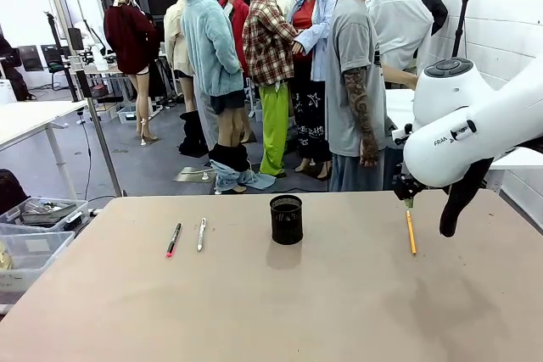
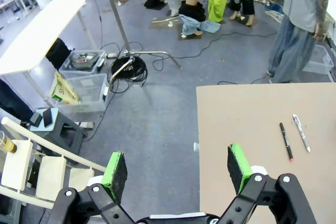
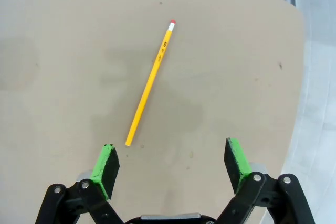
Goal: Place the pens into the pen holder.
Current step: Pick up a writing instrument from the table and place it into the Pen holder.
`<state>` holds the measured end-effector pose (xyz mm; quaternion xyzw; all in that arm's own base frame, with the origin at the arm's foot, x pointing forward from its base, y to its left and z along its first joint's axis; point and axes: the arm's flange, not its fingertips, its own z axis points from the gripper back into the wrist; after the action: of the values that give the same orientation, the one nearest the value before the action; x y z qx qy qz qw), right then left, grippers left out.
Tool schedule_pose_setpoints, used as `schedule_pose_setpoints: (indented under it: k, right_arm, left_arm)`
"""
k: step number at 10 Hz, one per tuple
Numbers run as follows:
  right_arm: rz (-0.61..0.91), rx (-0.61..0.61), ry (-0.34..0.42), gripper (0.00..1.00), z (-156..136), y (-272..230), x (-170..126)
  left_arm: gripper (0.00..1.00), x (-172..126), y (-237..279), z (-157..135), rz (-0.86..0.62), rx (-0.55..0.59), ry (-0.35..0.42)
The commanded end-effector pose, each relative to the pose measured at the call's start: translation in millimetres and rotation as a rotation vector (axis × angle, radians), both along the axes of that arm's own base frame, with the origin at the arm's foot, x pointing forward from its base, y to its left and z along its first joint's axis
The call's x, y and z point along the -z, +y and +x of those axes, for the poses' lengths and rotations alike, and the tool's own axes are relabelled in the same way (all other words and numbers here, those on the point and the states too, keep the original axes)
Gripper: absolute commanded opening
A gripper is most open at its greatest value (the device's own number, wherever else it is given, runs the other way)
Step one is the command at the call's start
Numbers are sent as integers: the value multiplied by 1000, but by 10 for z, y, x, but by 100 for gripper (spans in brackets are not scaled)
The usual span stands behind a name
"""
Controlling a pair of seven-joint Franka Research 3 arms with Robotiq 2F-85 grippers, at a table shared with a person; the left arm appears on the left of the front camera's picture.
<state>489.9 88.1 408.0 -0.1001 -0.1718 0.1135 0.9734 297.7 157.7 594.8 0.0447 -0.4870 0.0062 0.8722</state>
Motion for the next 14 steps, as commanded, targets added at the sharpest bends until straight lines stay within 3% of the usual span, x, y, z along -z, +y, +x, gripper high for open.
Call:
schedule_pose_setpoints:
  k: [1,2,6,14]
  right_arm:
    - [2,17,0,100,6,-22,9]
    - [32,56,3,100,12,-10,67]
    - [88,197,113,100,502,-97,557]
    - [125,212,244,98,814,-42,1083]
  left_arm:
    - [100,-7,5,8,-9,-14,-11]
    - [100,-7,5,8,-9,-14,-11]
    - [100,-7,5,8,-9,-14,-11]
    - [100,-7,5,8,-9,-14,-11]
